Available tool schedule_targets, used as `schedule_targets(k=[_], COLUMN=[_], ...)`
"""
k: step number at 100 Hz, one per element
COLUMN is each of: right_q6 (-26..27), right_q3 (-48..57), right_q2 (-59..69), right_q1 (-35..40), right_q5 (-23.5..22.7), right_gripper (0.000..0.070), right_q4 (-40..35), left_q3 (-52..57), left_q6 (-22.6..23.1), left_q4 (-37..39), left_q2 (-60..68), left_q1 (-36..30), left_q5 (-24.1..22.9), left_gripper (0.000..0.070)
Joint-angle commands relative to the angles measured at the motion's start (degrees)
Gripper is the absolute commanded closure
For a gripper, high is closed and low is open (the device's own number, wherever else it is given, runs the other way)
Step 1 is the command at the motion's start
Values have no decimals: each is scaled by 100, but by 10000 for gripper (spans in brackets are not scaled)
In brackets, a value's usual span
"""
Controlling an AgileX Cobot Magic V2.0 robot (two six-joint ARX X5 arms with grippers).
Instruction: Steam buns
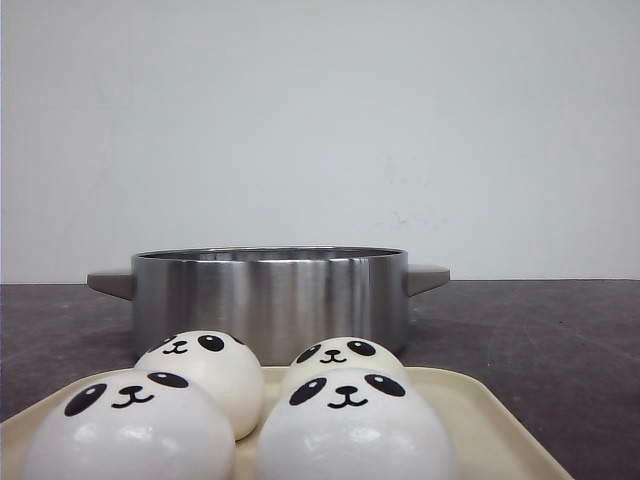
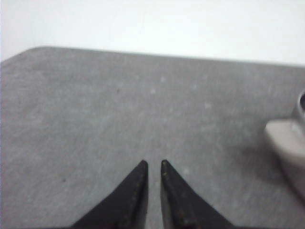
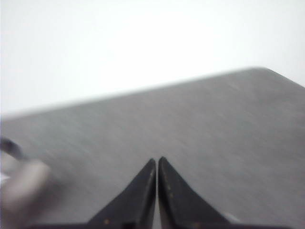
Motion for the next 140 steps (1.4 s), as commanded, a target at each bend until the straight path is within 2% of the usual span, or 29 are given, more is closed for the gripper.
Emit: schedule_targets(k=[1,15,21,26,34,43,50,56,68,80,85,87,88,90,93,98,99,102,104,105,119,140], right_q6=[951,2354,2695,2688,2210,944,87,-470,-1283,-1141,-1029,-1003,-981,-938,-881,-756,-728,-621,-551,-516,-302,74], right_q3=[-13,81,369,778,1770,3021,3906,4533,5381,5705,5705,5705,5705,5705,5705,5705,5705,5705,5705,5705,5705,5668], right_q2=[-4,-4,-2,0,31,417,828,1180,1620,1764,1770,1777,1786,1803,1816,1856,1862,1886,1904,1915,2127,2857], right_q1=[17,17,17,17,17,17,17,15,17,20,28,28,28,28,28,28,28,28,28,28,31,140], right_q5=[-332,-632,-874,-1169,-1432,-1414,-1126,-802,-643,-962,-1185,-1231,-1250,-1276,-1307,-1307,-1307,-1307,-1309,-1316,-1858,-2765], right_gripper=[693,694,695,696,696,696,696,696,695,694,693,691,686,664,578,324,266,103,14,0,0,0], right_q4=[476,1504,1488,1134,-280,-2100,-3213,-3777,-3974,-3473,-3228,-3171,-3145,-3112,-3099,-3119,-3132,-3147,-3174,-3178,-3324,-3617], left_q3=[-35,122,310,584,1248,2124,2837,3469,4752,5737,6035,6131,6196,6249,6345,6437,6446,6450,6450,6450,6448,6277], left_q6=[-811,-1934,-1996,-1836,-1541,-1311,-848,-468,-149,-153,-151,-151,-149,-149,-151,-157,-160,-175,-181,-181,-273,-503], left_q4=[26,79,245,334,52,-719,-1368,-1849,-2568,-2671,-2719,-2734,-2747,-2767,-2809,-2846,-2844,-2839,-2850,-2859,-3276,-3595], left_q2=[-2,-4,-4,-2,98,522,1091,1666,2769,3534,3740,3805,3849,3884,3939,3982,3982,3978,3974,3971,3893,3729], left_q1=[4,4,4,4,2,-68,-166,-262,-409,-450,-450,-450,-450,-450,-450,-457,-457,-470,-481,-487,-623,-1244], left_q5=[26,452,844,1191,1589,1624,1652,1670,1672,1797,1812,1812,1812,1812,1812,1812,1812,1814,1812,1812,1814,2028], left_gripper=[700,700,700,700,696,696,696,696,696,689,611,546,482,414,252,20,0,0,0,0,0,0])
